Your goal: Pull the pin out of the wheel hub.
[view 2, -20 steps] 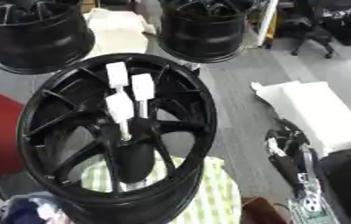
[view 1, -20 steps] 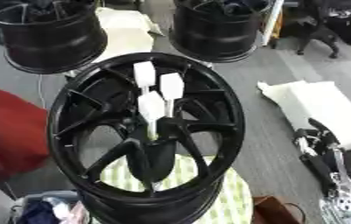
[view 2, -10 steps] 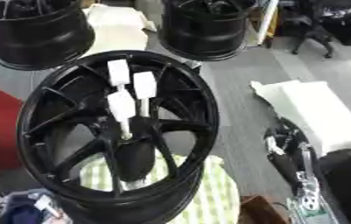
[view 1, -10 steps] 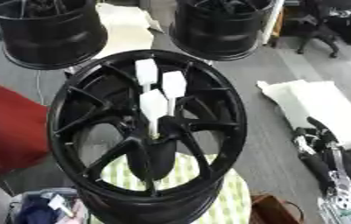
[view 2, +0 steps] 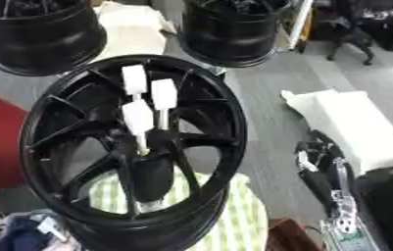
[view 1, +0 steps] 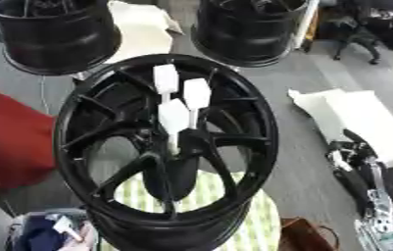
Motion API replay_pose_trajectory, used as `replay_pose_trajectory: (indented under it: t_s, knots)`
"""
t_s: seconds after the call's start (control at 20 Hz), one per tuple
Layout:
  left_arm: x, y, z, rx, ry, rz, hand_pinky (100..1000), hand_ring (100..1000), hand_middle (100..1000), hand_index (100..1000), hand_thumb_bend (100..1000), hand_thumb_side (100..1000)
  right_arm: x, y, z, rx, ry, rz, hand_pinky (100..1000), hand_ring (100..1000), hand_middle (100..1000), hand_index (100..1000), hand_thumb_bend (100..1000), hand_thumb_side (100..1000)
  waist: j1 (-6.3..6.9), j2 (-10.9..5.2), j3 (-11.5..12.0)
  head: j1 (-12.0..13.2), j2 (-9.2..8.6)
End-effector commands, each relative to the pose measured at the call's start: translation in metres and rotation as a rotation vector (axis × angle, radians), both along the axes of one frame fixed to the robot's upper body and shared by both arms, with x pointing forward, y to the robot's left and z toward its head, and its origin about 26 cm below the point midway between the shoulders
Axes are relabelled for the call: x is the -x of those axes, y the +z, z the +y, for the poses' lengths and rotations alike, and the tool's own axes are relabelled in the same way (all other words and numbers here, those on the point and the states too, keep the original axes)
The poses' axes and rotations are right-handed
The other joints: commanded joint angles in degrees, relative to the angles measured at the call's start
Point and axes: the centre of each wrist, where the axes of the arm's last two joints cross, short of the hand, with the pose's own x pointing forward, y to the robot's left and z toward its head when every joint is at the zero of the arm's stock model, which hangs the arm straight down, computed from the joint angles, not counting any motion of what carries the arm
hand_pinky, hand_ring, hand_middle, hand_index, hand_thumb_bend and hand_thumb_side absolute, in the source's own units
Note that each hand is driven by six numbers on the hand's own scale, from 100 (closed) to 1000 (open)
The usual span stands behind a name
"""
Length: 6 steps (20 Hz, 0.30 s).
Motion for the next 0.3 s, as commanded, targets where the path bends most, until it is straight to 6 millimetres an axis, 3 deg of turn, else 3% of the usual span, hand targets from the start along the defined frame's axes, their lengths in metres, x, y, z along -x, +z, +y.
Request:
replay_pose_trajectory:
  t_s: [0.05,0.3]
  knots:
    - [0.0021,0.0099,-0.0049,0.023,-0.011,-0.024,646,609,623,874,228,504,-0.0043,0.009,-0.0005,-0.001,0.01,-0.032,659,595,630,880,175,409,0.13,0.0,-0.2,0.1,-0.12]
    - [0.0027,0.0087,-0.0085,0.048,-0.019,-0.019,645,608,620,876,221,496,-0.0047,0.0096,0.0001,-0.003,0.014,-0.035,659,596,630,880,175,408,0.22,0.22,-0.3,0.0,-0.12]
